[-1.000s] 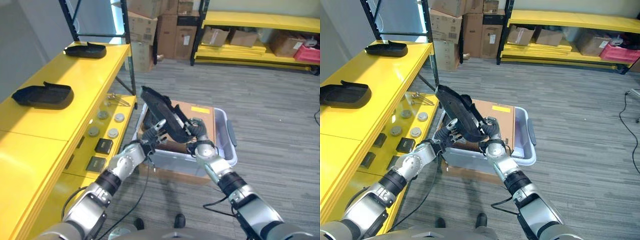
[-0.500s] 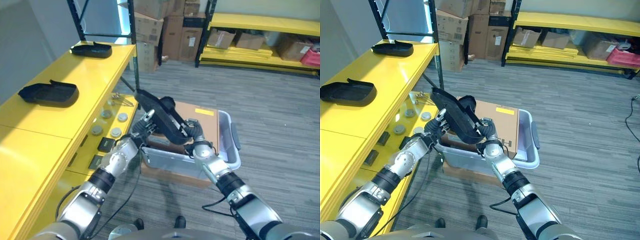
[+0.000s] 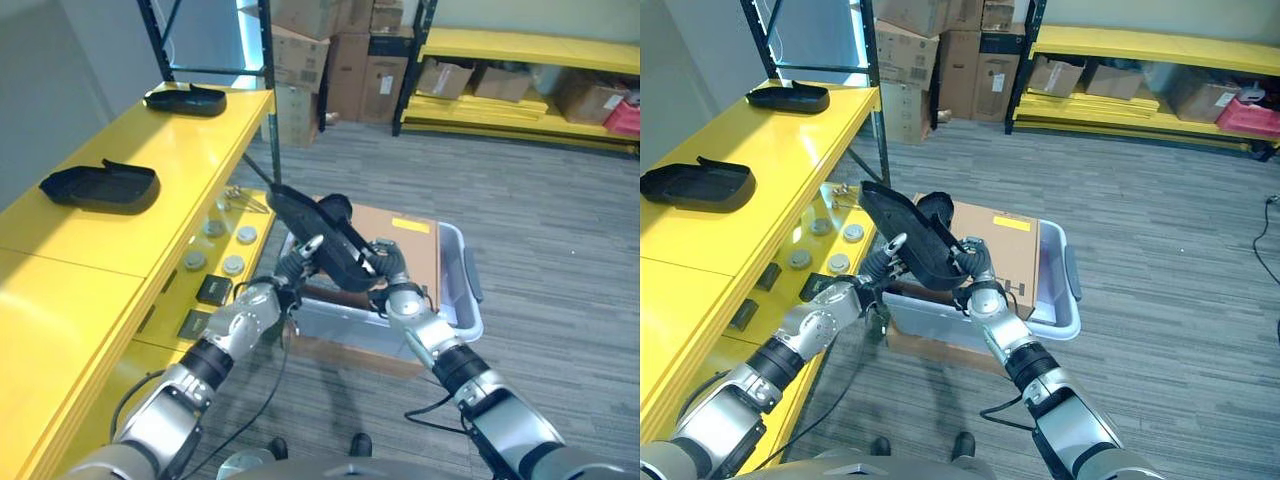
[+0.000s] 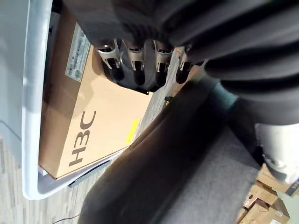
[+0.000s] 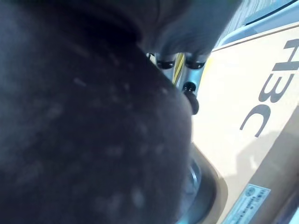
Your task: Move parts from the plastic box to the shelf.
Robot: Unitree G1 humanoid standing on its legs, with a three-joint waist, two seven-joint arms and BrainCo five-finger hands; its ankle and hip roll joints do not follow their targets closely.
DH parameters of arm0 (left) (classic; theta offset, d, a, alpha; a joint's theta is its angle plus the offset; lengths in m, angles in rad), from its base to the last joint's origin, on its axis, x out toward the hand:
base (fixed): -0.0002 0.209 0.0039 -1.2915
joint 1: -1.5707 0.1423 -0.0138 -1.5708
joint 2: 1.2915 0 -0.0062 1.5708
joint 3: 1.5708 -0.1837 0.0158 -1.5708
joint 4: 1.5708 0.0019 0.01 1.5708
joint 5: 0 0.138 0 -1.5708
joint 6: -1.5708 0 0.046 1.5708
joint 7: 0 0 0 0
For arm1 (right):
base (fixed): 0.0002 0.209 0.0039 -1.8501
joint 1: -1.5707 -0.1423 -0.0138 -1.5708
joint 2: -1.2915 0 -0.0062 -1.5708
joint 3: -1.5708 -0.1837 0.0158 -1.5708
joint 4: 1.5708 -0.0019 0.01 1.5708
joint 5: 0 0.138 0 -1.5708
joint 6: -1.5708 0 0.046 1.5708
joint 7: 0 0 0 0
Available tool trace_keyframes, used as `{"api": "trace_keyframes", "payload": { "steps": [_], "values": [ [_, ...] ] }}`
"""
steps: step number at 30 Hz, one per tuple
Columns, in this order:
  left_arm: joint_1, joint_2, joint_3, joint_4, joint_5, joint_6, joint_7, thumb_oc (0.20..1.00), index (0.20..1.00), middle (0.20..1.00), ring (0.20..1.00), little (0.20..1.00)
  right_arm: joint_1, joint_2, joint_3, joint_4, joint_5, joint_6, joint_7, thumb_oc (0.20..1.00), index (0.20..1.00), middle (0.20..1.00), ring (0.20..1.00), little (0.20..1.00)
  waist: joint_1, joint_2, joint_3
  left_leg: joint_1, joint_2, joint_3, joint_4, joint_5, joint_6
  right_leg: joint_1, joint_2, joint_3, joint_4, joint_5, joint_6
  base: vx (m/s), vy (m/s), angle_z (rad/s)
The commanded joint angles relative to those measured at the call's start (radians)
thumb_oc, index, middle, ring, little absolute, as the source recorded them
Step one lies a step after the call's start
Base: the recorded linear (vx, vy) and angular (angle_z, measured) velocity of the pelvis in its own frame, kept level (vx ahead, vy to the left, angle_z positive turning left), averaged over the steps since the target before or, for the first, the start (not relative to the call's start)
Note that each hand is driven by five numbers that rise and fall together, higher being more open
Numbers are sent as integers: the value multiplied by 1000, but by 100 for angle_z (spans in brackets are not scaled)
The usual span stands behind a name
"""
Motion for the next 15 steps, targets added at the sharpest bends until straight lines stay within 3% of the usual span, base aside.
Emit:
{"api": "trace_keyframes", "payload": {
  "steps": [1, 9, 12, 15],
  "values": [
    [-101, -86, -83, 70, -12, -15, -28, 1000, 1000, 1000, 1000, 1000, -110, 30, 26, 28, -15, -73, 4, 200, 200, 200, 200, 200, 21, 20, -72, -8, 40, -55, -20, -68, -41, 64, -34, -6, -4, -137, 102, 0, 0, 0],
    [-102, -137, -128, 106, -15, -48, 1, 1000, 1000, 1000, 1000, 1000, -137, 78, 66, 26, -40, -55, 0, 200, 200, 200, 200, 200, 15, 18, -70, -6, 40, -45, -21, -70, -40, 63, -33, -1, -4, -137, 102, 0, 0, 0],
    [-99, -153, -126, 117, -51, -137, 23, 1000, 1000, 1000, 1000, 1000, -148, 84, 75, 17, -42, -35, 1, 200, 200, 200, 200, 200, 13, 17, -70, -5, 41, -43, -24, -69, -41, 62, -31, 2, -4, -138, 102, 0, 0, 0],
    [-97, -148, -112, 107, -74, -179, 28, 1000, 1000, 1000, 1000, 1000, -146, 84, 80, 11, -34, -22, -6, 200, 200, 200, 200, 200, 14, 17, -69, -2, 41, -41, -23, -70, -43, 64, -31, 2, -4, -138, 102, 0, 0, 0]
  ]
}}
